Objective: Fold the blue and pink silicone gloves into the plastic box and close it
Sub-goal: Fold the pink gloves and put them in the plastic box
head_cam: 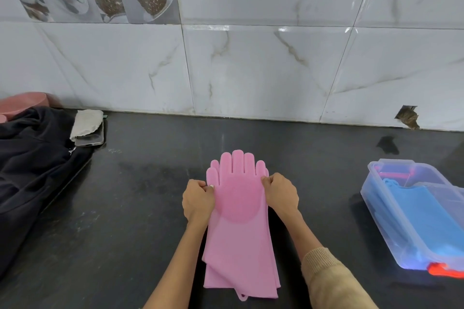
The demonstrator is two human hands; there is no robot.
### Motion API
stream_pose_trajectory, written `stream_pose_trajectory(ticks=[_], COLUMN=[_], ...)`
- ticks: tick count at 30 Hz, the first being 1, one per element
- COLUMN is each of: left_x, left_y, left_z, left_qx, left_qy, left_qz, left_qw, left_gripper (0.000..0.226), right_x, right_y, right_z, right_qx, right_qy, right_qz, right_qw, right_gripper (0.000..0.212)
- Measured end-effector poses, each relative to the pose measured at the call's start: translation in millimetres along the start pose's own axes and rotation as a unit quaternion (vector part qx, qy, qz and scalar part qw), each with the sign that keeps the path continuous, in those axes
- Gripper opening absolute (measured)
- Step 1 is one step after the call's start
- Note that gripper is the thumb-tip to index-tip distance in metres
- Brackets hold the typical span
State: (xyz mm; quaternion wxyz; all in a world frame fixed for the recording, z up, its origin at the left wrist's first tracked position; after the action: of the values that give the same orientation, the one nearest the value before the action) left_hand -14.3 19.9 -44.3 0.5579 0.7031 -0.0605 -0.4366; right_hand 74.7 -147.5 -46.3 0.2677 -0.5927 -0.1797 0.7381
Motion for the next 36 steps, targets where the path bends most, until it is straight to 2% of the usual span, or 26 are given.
stream_pose_trajectory(ticks=[5, 10, 13, 18, 21, 23, 28, 31, 36], left_x=[7.1, -2.1, -18.1, -50.0, -62.0, -64.7, -60.6, -56.6, -53.2], left_y=[3.6, 2.6, -2.1, -21.5, -29.8, -32.0, -32.6, -35.8, -34.4], left_z=[-2.4, 0.9, 15.3, 76.3, 100.4, 106.4, 106.3, 110.1, 114.6], left_qx=[-0.01, 0.01, 0.014, -0.029, -0.058, -0.031, 0.055, 0.086, 0.112], left_qy=[0.009, 0.013, -0.054, -0.196, -0.261, -0.284, -0.251, -0.196, -0.115], left_qz=[0.033, -0.011, 0.006, 0.061, 0.067, 0.041, -0.072, -0.17, -0.222], left_qw=[0.999, 1.0, 0.998, 0.978, 0.961, 0.958, 0.964, 0.962, 0.962], left_gripper=[0.012, 0.014, 0.02, 0.026, 0.03, 0.026, 0.041, 0.04, 0.038], right_x=[-4.0, -11.4, -21.3, -23.9, -21.6, -19.8, -16.6, -13.8, -9.5], right_y=[-0.2, 2.1, 14.2, 55.5, 64.4, 65.1, 65.8, 69.2, 66.7], right_z=[-7.4, -0.8, 19.3, 82.8, 107.3, 112.1, 112.0, 113.3, 114.8], right_qx=[0.009, 0.006, 0.012, 0.013, 0.007, 0.004, -0.003, 0.0, 0.0], right_qy=[-0.034, -0.024, -0.052, -0.131, -0.123, -0.105, -0.051, -0.032, 0.004], right_qz=[-0.011, -0.09, -0.151, -0.151, -0.131, -0.116, -0.087, -0.075, -0.043], right_qw=[0.999, 0.996, 0.987, 0.98, 0.984, 0.988, 0.995, 0.997, 0.999], right_gripper=[0.027, 0.028, 0.026, 0.021, 0.02, 0.016, 0.015, 0.016, 0.019])
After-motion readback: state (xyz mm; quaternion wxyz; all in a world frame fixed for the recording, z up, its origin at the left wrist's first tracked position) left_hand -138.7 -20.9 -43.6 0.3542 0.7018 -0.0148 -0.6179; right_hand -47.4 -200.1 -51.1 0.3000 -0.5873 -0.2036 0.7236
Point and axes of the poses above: each hand's wrist, its own z-axis away from the middle knuckle, its own x-axis out of the palm, y = z × x, the point moved 2 cm from there along -z, towards the middle knuckle, and after that the axes turned 10 degrees about x, right-handed, at the moved point
